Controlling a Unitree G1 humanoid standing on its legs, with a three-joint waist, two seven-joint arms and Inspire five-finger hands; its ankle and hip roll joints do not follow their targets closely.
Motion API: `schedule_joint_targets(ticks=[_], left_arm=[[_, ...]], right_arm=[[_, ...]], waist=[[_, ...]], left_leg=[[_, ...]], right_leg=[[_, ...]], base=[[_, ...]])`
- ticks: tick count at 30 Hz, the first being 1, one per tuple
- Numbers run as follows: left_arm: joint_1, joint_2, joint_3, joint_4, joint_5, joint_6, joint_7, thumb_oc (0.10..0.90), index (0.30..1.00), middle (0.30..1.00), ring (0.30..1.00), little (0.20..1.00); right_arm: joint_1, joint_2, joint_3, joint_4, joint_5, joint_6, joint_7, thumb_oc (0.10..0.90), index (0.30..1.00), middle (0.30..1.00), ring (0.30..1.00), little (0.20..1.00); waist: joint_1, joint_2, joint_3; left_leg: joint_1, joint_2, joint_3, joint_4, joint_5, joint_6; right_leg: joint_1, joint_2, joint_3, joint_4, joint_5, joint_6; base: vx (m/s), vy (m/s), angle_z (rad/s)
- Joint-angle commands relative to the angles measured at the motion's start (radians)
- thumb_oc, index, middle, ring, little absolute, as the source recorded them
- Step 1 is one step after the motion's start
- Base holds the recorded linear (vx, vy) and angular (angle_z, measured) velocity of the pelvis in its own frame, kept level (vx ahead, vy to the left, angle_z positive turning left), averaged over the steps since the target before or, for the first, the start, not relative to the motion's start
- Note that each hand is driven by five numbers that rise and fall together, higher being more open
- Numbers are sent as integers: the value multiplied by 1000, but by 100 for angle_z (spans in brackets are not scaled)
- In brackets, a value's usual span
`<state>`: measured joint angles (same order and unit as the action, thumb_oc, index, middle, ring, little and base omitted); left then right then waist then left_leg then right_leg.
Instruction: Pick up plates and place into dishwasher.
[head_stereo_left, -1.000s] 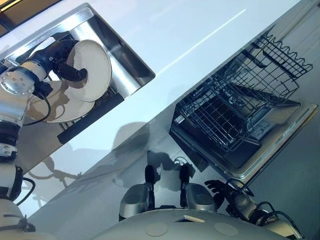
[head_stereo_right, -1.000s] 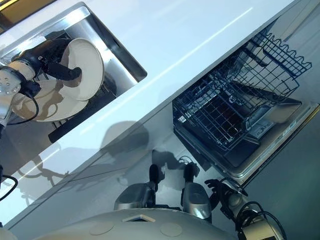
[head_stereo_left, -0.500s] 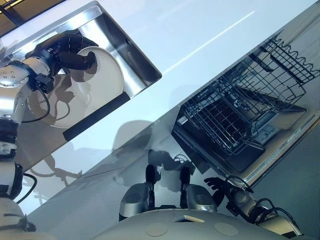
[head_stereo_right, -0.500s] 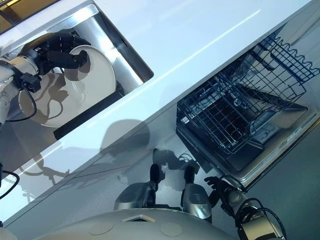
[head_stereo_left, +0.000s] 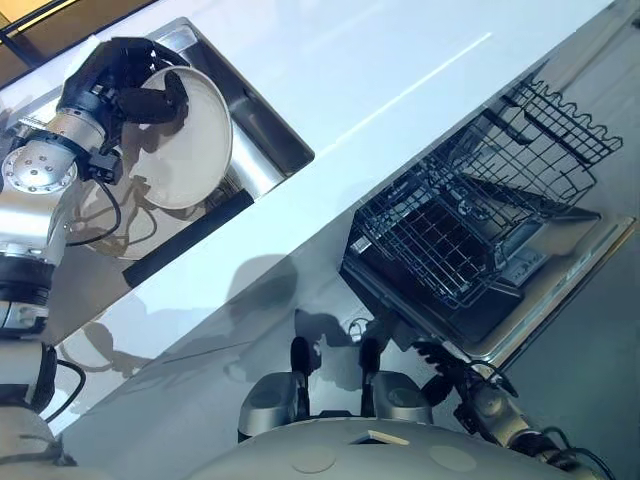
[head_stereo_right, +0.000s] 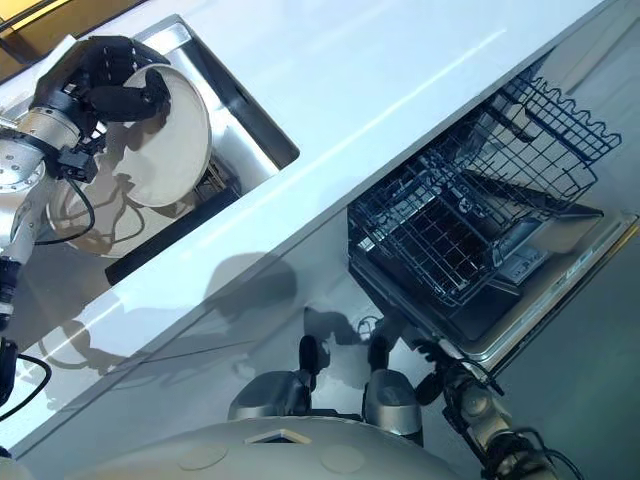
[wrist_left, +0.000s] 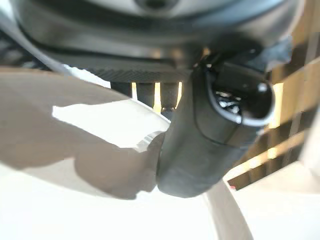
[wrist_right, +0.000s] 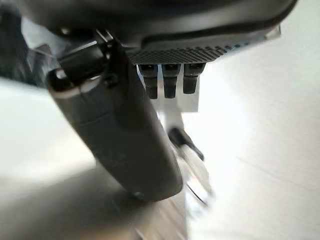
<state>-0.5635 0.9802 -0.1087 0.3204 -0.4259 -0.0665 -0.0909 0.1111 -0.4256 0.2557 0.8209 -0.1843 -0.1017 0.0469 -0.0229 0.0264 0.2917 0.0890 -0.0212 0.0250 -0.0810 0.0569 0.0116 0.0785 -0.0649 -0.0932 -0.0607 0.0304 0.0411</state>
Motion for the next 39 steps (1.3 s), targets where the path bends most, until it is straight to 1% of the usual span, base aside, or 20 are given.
schedule_joint_targets(ticks=[1, 4, 5, 10, 11, 12, 15, 20, 22, 23, 24, 25, 27, 28, 29, 33, 34, 37, 38, 39], left_arm=[[-48, 22, 150, 6, 101, -209, 151, 100, 300, 300, 300, 200], [14, 33, 185, -14, 208, -251, 218, 100, 300, 300, 300, 200], [22, 35, 187, -17, 216, -257, 223, 100, 300, 300, 300, 200], [105, 51, 221, -64, 275, -285, 283, 100, 300, 300, 300, 200], [120, 53, 227, -72, 283, -293, 302, 100, 300, 300, 300, 200], [136, 50, 236, -84, 292, -297, 317, 100, 300, 300, 300, 200], [187, 33, 266, -110, 330, -331, 382, 100, 300, 300, 300, 200], [244, -11, 299, -160, 425, -373, 502, 100, 300, 300, 300, 200], [253, -40, 298, -179, 461, -389, 549, 100, 300, 300, 300, 200], [258, -63, 291, -210, 506, -386, 598, 100, 300, 300, 300, 200], [259, -70, 286, -225, 523, -385, 621, 100, 300, 300, 300, 200], [257, -84, 277, -248, 546, -378, 648, 100, 300, 300, 300, 200], [246, -100, 259, -283, 600, -364, 696, 100, 300, 300, 300, 200], [237, -108, 249, -297, 629, -358, 705, 100, 300, 300, 300, 200], [225, -114, 235, -311, 658, -347, 716, 100, 300, 300, 300, 200], [187, -126, 193, -306, 698, -347, 722, 100, 300, 300, 300, 200], [180, -130, 183, -302, 706, -351, 713, 100, 300, 300, 300, 200], [173, -129, 177, -309, 712, -345, 698, 100, 300, 300, 300, 200], [174, -128, 179, -310, 710, -344, 695, 100, 300, 300, 300, 200], [178, -123, 186, -314, 701, -345, 686, 100, 300, 300, 300, 200]], right_arm=[[-72, 52, -105, -274, 277, -126, -35, 800, 900, 900, 900, 900], [-43, 85, -131, -443, 318, -111, -14, 800, 900, 900, 900, 900], [-39, 87, -132, -459, 330, -111, -12, 800, 900, 900, 900, 900], [-26, 89, -181, -612, 480, -66, 39, 800, 900, 900, 900, 900], [-30, 85, -194, -650, 538, -47, 62, 800, 900, 900, 900, 900], [-31, 86, -205, -681, 598, -27, 84, 800, 900, 900, 900, 900], [-46, 92, -239, -752, 724, -10, 128, 800, 900, 900, 900, 900], [-89, 99, -296, -840, 834, 10, 156, 800, 900, 900, 900, 900], [-108, 97, -314, -861, 813, -32, 129, 800, 900, 900, 900, 900], [-121, 82, -328, -881, 748, -88, 69, 800, 900, 900, 900, 900], [-127, 69, -336, -894, 673, -137, 14, 800, 900, 900, 900, 900], [-136, 47, -348, -912, 559, -179, -74, 800, 900, 900, 900, 900], [-149, 3, -366, -939, 409, -220, -193, 800, 900, 900, 900, 900], [-157, -23, -382, -950, 338, -227, -218, 800, 900, 900, 900, 900], [-167, -50, -392, -967, 320, -223, -219, 800, 900, 900, 900, 900], [-202, -95, -410, -979, 386, -186, -173, 800, 900, 900, 900, 900], [-208, -104, -411, -974, 396, -127, -130, 800, 900, 900, 900, 900], [-199, -138, -419, -940, 360, 13, -10, 800, 900, 900, 900, 900], [-197, -142, -421, -936, 359, 25, 5, 800, 900, 900, 900, 900], [-190, -165, -426, -915, 338, 87, 85, 800, 900, 900, 900, 900]], waist=[[-24, 45, -163], [-39, 48, -171], [-40, 48, -172], [-50, 51, -180], [-51, 51, -182], [-52, 50, -183], [-52, 50, -189], [-54, 52, -199], [-55, 52, -203], [-57, 53, -207], [-59, 52, -209], [-61, 52, -211], [-66, 52, -212], [-68, 50, -216], [-72, 47, -216], [-73, 41, -215], [-75, 37, -216], [-80, 29, -221], [-80, 28, -221], [-81, 23, -224]], left_leg=[[-8, -68, 26, 61, -151, 51], [3, -61, 36, 46, -148, 49], [5, -61, 37, 44, -147, 49], [20, -52, 45, 23, -141, 46], [22, -51, 46, 19, -139, 45], [24, -49, 47, 18, -139, 45], [29, -46, 50, 13, -137, 42], [34, -41, 56, 7, -134, 39], [36, -40, 56, 5, -133, 38], [38, -39, 59, 4, -133, 37], [38, -39, 59, 3, -131, 37], [40, -38, 59, 3, -132, 36], [37, -37, 64, 5, -127, 36], [44, -38, 63, 2, -134, 37], [45, -39, 63, 2, -135, 37], [42, -38, 70, 5, -131, 35], [43, -37, 73, 6, -132, 35], [43, -35, 80, 4, -132, 32], [43, -35, 80, 3, -132, 32], [42, -34, 82, 2, -131, 31]], right_leg=[[-76, 52, 16, 149, -145, 35], [-70, 57, 21, 142, -150, 33], [-69, 57, 22, 141, -150, 33], [-59, 64, 24, 131, -153, 31], [-57, 64, 23, 128, -153, 31], [-54, 65, 23, 127, -154, 30], [-49, 66, 22, 121, -153, 27], [-41, 66, 18, 115, -155, 21], [-38, 67, 18, 114, -156, 18], [-35, 67, 17, 113, -158, 16], [-34, 68, 18, 113, -158, 15], [-32, 69, 20, 113, -159, 14], [-34, 72, 25, 113, -151, 11], [-30, 72, 29, 114, -159, 13], [-29, 74, 33, 114, -159, 13], [-34, 78, 40, 116, -151, 11], [-33, 78, 41, 117, -150, 12], [-36, 78, 41, 115, -148, 15], [-36, 78, 41, 115, -147, 16], [-38, 77, 41, 115, -146, 17]], base=[[-51, -9, -13], [-55, -10, -18], [-45, -17, -17], [-50, -31, -7], [-46, -38, 0], [-42, -36, -1], [-34, -29, -2], [-6, -2, 0], [0, 0, 0], [0, 0, 0], [0, 0, 0], [0, 0, 0], [-21, -3, 0], [-22, -12, -4], [-23, -15, -6], [-31, -12, -5], [0, 0, 0], [0, 0, 0], [0, 0, 0], [0, 0, 0]])
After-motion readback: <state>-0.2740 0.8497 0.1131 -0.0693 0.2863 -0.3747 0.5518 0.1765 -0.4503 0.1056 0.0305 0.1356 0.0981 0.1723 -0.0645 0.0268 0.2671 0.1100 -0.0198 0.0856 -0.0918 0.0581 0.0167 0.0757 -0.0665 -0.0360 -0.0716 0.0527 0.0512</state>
